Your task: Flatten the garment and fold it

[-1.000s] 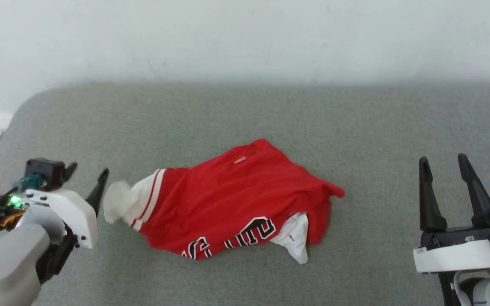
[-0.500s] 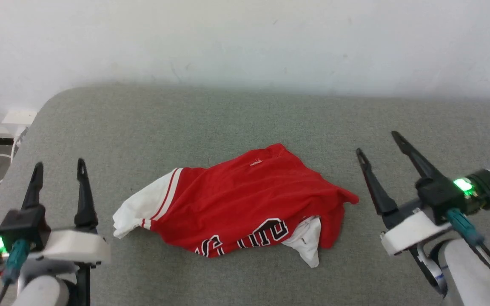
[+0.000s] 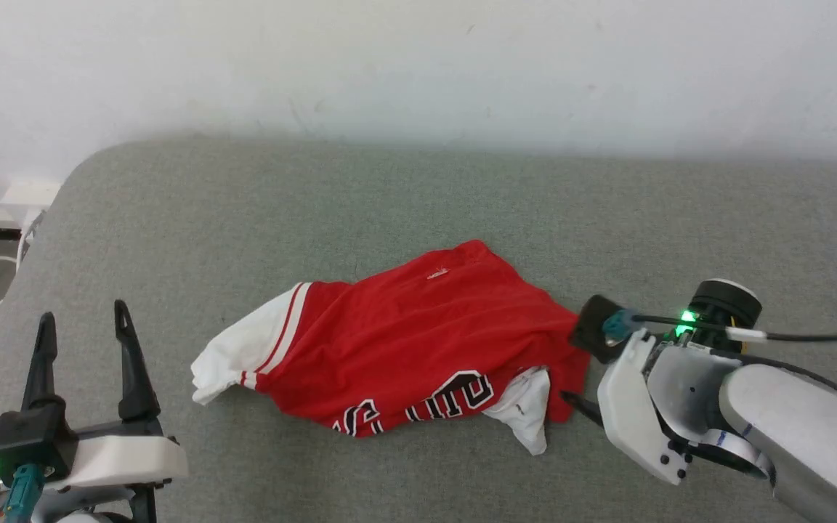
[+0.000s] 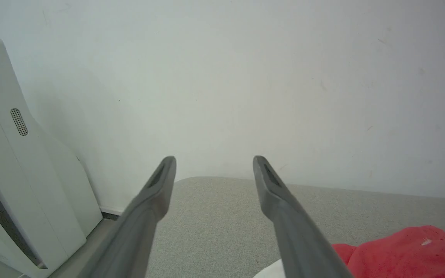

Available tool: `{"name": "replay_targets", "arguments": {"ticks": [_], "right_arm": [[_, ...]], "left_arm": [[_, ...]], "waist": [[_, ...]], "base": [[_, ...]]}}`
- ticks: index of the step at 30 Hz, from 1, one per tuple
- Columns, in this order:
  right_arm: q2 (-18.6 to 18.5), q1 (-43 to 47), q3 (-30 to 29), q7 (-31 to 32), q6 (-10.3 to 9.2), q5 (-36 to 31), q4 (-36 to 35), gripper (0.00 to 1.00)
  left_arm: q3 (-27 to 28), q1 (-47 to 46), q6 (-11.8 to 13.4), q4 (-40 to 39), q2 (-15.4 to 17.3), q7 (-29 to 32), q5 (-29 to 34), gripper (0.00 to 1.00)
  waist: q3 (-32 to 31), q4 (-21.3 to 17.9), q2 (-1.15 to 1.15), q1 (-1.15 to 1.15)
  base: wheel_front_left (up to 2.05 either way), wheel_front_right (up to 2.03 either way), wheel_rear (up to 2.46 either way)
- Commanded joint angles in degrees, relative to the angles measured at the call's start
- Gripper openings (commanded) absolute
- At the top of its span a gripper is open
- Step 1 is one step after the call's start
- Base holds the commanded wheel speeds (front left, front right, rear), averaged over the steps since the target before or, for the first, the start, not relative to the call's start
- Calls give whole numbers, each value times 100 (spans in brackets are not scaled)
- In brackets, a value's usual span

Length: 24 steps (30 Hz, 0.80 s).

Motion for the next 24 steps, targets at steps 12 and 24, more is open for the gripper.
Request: {"name": "replay_targets", "arguments": {"ticks": [12,24], "right_arm": [[413,-1142,1595,843,-5,961,940,100],[1000,-612,1689,1237,-5,293,1683,19]], "left_arm": [[590,-262,-733,156,-752,-26,586,100],[920,-499,-1168,338,-1200,-26,937,100]], "waist": [[449,351,0,0],[702,491,0,0]], "base": [[0,0,0],[0,0,0]]}}
